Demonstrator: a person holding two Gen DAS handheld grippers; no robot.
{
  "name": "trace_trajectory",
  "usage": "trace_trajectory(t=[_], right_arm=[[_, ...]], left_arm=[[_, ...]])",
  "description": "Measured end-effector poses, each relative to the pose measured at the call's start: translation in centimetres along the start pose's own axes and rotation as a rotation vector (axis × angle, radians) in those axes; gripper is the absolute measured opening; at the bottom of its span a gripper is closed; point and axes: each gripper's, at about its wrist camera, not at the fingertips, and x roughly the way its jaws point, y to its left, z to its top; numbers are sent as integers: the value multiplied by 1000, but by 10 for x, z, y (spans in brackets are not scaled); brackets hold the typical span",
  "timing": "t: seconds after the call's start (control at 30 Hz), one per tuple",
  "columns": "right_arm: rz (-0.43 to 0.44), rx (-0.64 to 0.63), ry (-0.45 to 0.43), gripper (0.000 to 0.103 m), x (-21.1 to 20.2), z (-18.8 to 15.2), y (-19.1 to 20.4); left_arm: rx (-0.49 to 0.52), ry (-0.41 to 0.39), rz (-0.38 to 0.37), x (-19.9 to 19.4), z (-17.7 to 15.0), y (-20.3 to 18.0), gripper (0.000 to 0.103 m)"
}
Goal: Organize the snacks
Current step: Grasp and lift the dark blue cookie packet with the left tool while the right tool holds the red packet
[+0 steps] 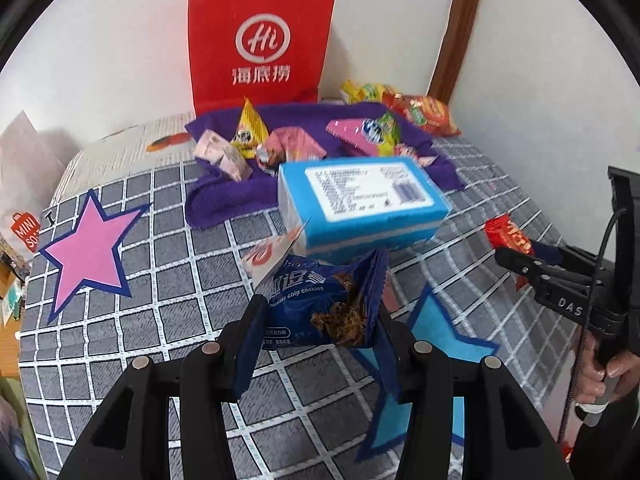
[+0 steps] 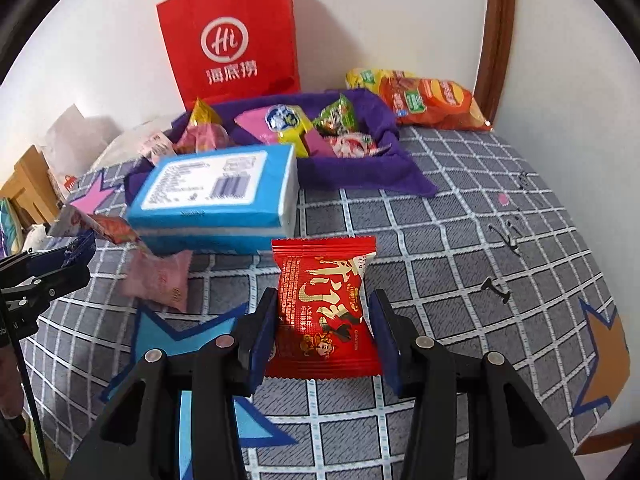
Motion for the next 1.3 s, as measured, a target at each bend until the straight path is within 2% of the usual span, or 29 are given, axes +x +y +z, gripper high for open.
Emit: trace_trajectory(t=[0.2, 0.47, 0.9, 1.3], right_arm=[[-2, -4, -42, 46, -26, 11, 3], [-4, -13, -83, 46, -53, 20, 8], [3, 9, -126, 46, -73, 38, 8], [4, 40, -144, 46, -74, 59, -1]], left_arm=[[-13, -60, 8, -28, 10, -2, 48], [-21, -91, 30, -47, 19, -5, 48], [-49, -141, 68, -66, 38, -3, 48], [-42, -154, 89, -67, 63, 3, 48]])
